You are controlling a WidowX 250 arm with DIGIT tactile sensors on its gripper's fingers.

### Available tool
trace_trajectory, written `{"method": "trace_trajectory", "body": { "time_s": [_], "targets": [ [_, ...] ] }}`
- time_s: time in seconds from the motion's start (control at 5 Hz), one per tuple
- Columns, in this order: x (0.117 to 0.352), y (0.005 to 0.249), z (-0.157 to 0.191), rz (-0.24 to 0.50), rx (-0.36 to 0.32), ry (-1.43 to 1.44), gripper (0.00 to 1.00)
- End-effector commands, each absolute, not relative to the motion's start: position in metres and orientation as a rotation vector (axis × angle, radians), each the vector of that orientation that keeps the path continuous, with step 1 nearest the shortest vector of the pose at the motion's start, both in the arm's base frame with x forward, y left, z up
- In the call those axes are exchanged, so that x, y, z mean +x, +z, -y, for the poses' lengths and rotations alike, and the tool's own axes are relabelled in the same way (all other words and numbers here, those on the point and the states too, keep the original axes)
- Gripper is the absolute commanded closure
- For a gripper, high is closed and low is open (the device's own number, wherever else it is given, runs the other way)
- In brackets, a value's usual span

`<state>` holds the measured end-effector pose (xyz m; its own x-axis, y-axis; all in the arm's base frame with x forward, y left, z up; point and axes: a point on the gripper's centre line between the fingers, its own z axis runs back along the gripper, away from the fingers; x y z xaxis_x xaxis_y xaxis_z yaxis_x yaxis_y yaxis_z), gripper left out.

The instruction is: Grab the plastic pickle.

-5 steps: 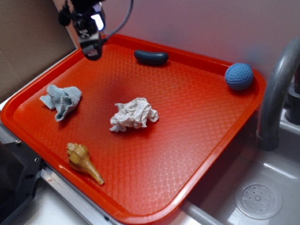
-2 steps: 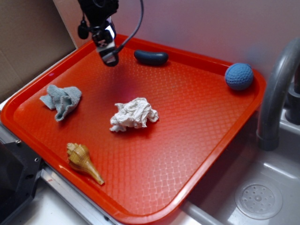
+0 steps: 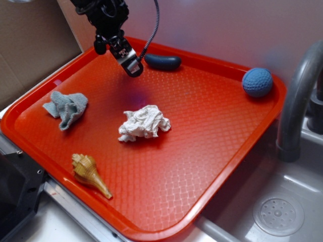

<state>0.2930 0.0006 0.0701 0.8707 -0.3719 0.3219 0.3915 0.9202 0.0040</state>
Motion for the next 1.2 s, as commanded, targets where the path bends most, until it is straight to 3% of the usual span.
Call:
{"method": "trace_trajectory", "body": {
  "time_s": [0.0,0.2,0.6,1.0],
  "targets": [
    [0.289,0.078,-0.001,0.379,-0.042,-0.391,0.0],
    [0.289,0.078,-0.001,0.379,-0.042,-0.391,0.0],
    [0.288,0.074,0.007,0.443,0.088,-0.689,0.0],
    [0.301,0.064,-0.002,0.492,0.053,-0.692,0.0]
  ]
}}
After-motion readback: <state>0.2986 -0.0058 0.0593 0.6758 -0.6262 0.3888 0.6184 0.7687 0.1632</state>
